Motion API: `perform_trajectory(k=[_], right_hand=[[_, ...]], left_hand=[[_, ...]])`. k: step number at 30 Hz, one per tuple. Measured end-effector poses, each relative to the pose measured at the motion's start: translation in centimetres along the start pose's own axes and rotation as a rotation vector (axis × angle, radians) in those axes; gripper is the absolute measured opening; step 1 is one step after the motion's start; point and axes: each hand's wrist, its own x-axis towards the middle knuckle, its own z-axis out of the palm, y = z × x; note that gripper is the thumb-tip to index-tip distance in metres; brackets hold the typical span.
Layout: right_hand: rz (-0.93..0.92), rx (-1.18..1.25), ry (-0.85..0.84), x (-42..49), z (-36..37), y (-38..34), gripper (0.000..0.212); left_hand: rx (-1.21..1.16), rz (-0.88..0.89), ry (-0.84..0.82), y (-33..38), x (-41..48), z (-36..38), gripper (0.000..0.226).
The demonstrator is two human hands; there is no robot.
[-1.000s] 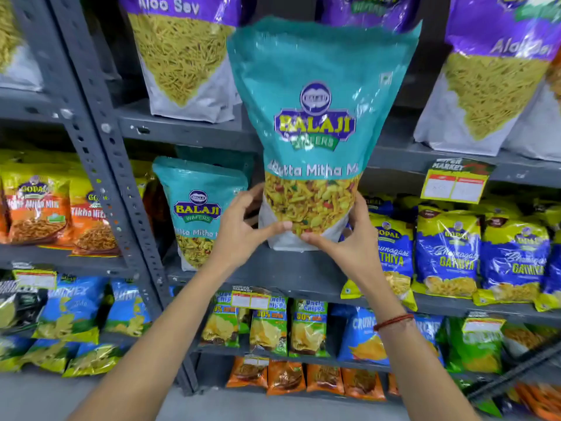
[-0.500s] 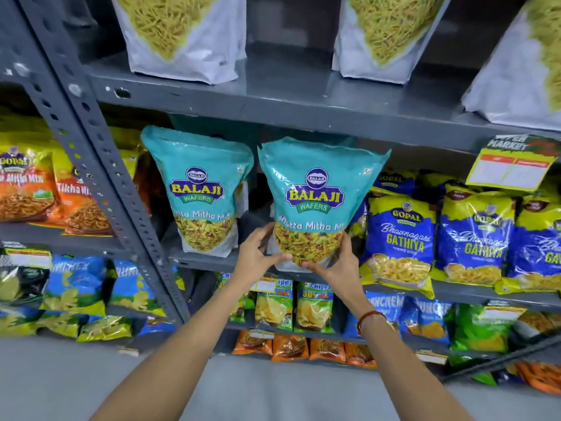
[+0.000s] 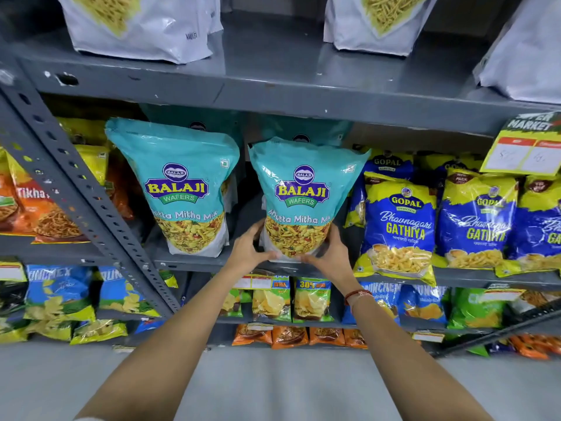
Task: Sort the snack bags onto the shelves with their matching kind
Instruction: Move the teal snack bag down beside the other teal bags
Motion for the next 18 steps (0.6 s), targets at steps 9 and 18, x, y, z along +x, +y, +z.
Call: perform_trajectory(k=[9,18], right_hand=[[0.039,-0.112,0.053,-0.1,1.6,1.3,0.084],[0.068,-0.099,0.050,-0.1,2.1,1.3,0.088]], left_hand=[[0.266,0.004,-0.015,-1.5,0.6,-0.2,0.088],[0.339,0.009,-0.007,-0.7,0.4,-0.2,0.087]])
